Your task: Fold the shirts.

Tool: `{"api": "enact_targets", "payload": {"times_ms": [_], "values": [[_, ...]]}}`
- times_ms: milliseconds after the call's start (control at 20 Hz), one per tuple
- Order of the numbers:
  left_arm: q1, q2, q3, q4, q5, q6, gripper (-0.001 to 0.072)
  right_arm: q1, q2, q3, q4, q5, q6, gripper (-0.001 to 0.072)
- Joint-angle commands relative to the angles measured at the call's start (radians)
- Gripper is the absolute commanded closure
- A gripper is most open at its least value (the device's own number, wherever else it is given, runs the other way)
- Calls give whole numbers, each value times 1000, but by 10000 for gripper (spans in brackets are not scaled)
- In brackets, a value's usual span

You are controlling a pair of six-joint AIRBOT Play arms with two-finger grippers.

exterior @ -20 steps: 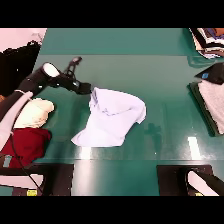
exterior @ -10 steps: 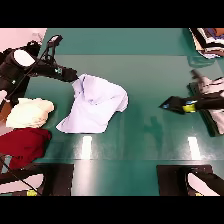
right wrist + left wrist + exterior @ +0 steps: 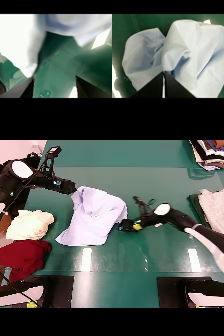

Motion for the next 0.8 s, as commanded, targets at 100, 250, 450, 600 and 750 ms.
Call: {"api": "enact_targets", "payload": {"times_ms": [100, 250, 450, 600, 750], "values": [[1, 1, 1, 10, -1, 0, 683, 159, -172, 202, 18, -39, -4, 245], [1, 1, 1, 27, -2, 0, 683, 166, -226, 275, 11, -49, -4, 658], [1, 40, 44, 198, 5, -45, 684, 97, -153, 321, -210, 13, 97, 702], [1, 117, 145, 322, 4, -61, 683, -18, -18, 378, -483, 149, 174, 702], [1, 207, 245, 334, 7, -60, 683, -160, 118, 486, -635, 294, 180, 702]]}}
